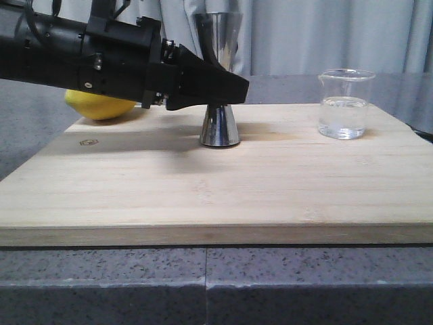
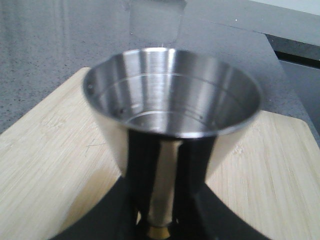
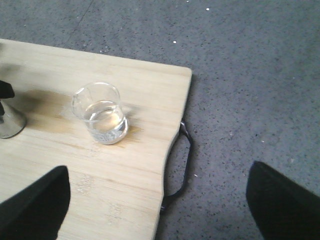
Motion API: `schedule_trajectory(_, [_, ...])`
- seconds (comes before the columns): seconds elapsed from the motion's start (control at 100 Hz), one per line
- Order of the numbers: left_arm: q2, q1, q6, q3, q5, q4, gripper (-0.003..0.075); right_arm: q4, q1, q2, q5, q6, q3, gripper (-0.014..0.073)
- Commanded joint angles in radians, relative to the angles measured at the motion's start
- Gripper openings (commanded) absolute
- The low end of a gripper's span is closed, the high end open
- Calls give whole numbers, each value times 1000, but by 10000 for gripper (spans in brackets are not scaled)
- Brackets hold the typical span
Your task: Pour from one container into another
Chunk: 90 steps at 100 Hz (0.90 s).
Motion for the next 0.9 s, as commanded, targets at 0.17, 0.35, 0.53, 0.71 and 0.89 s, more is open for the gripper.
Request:
schedule_trajectory(0.17, [-42,-9,0,-26,59,-76,92,32,43,99,62,-25,-143,647])
schedule_trajectory(0.35, [-42,-9,0,-26,59,-76,92,31,45,107,59,-27,-143,647])
schedule_trajectory(0.53, [-42,-9,0,-26,59,-76,92,52,45,85,0,-47,-126,646])
schedule_trajectory(0.71, [-42,-9,0,-26,59,-76,91,201,45,57,-47,-168,-85,647])
schedule_trajectory(0.89, [-42,-9,0,-26,59,-76,91,178,55,34,-174,-159,-35,647])
